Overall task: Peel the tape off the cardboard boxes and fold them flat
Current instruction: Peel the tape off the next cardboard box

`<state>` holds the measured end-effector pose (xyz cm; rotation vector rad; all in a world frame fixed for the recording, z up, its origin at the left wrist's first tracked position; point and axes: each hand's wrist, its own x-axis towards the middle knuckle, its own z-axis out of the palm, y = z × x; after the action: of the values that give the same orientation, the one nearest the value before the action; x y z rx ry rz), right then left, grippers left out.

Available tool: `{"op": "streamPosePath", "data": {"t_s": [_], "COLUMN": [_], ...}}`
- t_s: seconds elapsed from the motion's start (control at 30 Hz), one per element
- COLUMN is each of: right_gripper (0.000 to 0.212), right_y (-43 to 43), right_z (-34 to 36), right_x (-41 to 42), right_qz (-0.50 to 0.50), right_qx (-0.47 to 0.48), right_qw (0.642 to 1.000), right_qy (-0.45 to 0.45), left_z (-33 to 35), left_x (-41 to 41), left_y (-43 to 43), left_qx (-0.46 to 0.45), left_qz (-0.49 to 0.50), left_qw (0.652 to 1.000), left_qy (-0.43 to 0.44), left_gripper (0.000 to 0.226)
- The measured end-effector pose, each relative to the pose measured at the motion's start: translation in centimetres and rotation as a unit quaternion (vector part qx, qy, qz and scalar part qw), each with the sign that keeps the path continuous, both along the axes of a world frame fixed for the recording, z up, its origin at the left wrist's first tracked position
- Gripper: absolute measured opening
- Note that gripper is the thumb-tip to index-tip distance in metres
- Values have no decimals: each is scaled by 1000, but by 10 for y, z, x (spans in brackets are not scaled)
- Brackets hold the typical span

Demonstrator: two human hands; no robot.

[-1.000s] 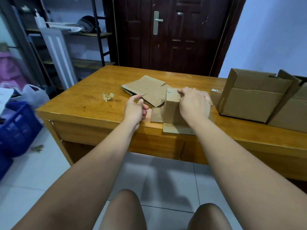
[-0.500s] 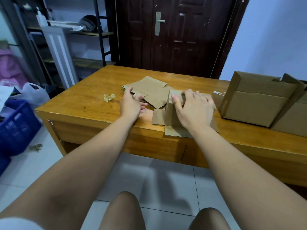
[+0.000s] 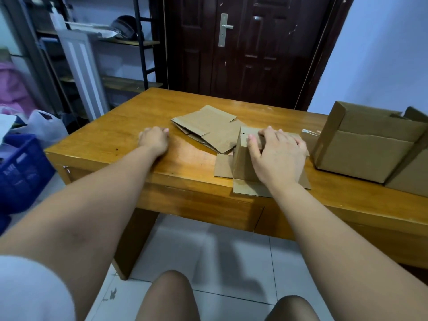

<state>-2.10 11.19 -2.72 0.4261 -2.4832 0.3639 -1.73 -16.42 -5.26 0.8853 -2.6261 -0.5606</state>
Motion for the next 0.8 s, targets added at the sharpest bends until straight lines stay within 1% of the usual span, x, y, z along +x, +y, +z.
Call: {"op": "streamPosePath", "data": {"t_s": [0.03, 0.1, 0.2, 0.27, 0.33, 0.4, 0.47, 0.53, 0.6, 0.63, 0.7, 0.8], "right_gripper": [52, 52, 55, 56, 56, 56, 54, 53, 53, 52, 51, 51], "right_y": [0, 0, -2, -2, -1, -1, -1, -1, -1, -1, 0, -1], "right_z": [0, -1, -2, -2, -2, -2, -2, -1, -2, -2, -2, -2], "right_x": [0, -2, -2, -1, 0, 0, -1, -2, -2, -2, -2, -2], "right_qz": [-2, -7, -8, -7, -7, -5, -1, -2, -2, -2, 0, -3], "right_qx": [0, 0, -8, -11, -11, -11, -14, -19, -24, -25, -25, -17], "right_qw": [1000, 1000, 1000, 1000, 1000, 1000, 1000, 999, 999, 999, 999, 999], "right_qy": [2, 8, 19, 23, 23, 22, 24, 30, 35, 35, 34, 27], "left_z": [-4, -7, -4, -3, -5, -5, -4, -1, 4, 7, 13, 18], "left_x": [0, 2, 8, 12, 12, 14, 15, 18, 21, 22, 19, 13], "left_y": [1, 7, 14, 15, 15, 19, 24, 34, 46, 52, 59, 67], "left_qx": [-18, -40, -28, -24, -29, -50, -58, -32, -12, -7, 4, 63], "left_qz": [-15, -29, -45, -45, -45, -49, -85, -115, -99, -82, -57, -92], "left_qw": [1000, 999, 998, 998, 999, 997, 992, 986, 981, 980, 982, 975], "left_qy": [-10, 10, 45, 25, 5, 24, 68, 115, 164, 180, 181, 193], "left_gripper": [42, 36, 34, 38, 35, 33, 41, 40, 24, 24, 34, 25]}}
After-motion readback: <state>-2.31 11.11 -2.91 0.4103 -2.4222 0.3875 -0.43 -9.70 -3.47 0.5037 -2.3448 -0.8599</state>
